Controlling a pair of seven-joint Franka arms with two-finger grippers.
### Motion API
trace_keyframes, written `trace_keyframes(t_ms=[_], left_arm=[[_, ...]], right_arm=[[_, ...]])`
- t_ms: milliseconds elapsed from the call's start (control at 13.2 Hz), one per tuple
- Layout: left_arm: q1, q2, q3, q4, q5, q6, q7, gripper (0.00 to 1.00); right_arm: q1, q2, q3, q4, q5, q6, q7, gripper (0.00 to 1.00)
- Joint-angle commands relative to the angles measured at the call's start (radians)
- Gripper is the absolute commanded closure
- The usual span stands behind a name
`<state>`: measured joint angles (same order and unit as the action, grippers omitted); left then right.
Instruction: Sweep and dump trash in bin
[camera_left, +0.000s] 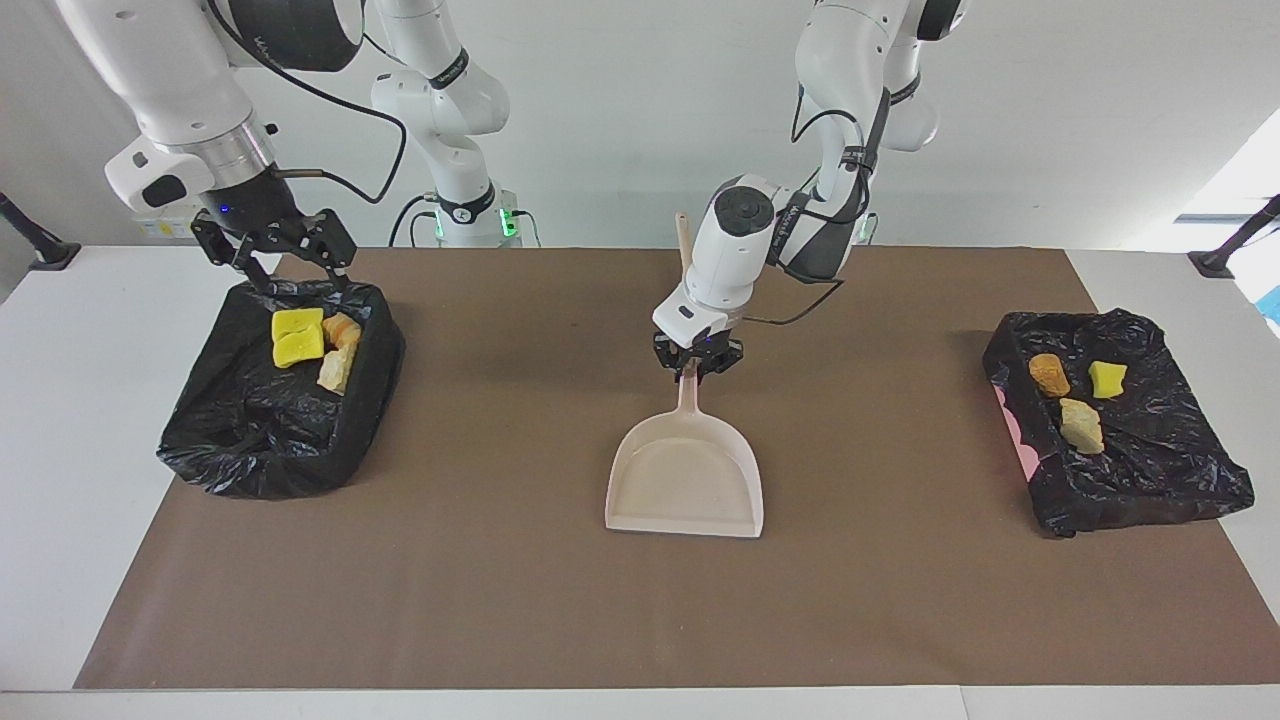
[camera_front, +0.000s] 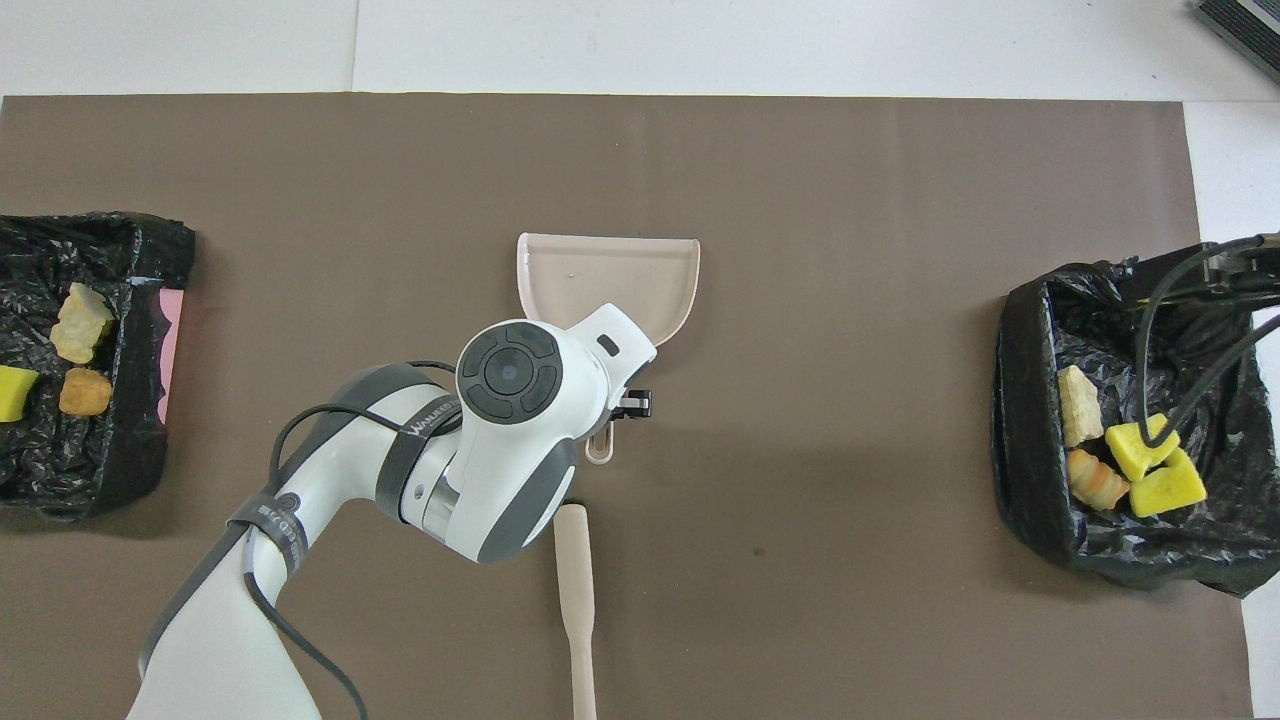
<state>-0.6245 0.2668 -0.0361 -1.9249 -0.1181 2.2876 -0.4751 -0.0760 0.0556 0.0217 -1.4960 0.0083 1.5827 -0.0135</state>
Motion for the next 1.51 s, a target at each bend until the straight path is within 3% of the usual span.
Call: trace_keyframes(t_ms=[0, 604, 1434], left_arm=[[-0.021, -0.018, 0.021, -0.025, -0.020, 0.001, -0.005, 0.00], [0.159, -0.104, 0.041, -0.008, -0.003, -0.151, 0.026, 0.00], [0.560, -0.257, 0.041, -0.002, -0.003, -0.367, 0.662, 0.00]], right_arm=[[-0.005, -0.011, 0.006, -0.009, -0.001, -0.010, -0.002, 0.00], [-0.005, -0.011, 0.006, -0.009, -0.001, -0.010, -0.002, 0.00], [-0.005, -0.011, 0.006, -0.009, -0.001, -0.007, -0.002, 0.00]])
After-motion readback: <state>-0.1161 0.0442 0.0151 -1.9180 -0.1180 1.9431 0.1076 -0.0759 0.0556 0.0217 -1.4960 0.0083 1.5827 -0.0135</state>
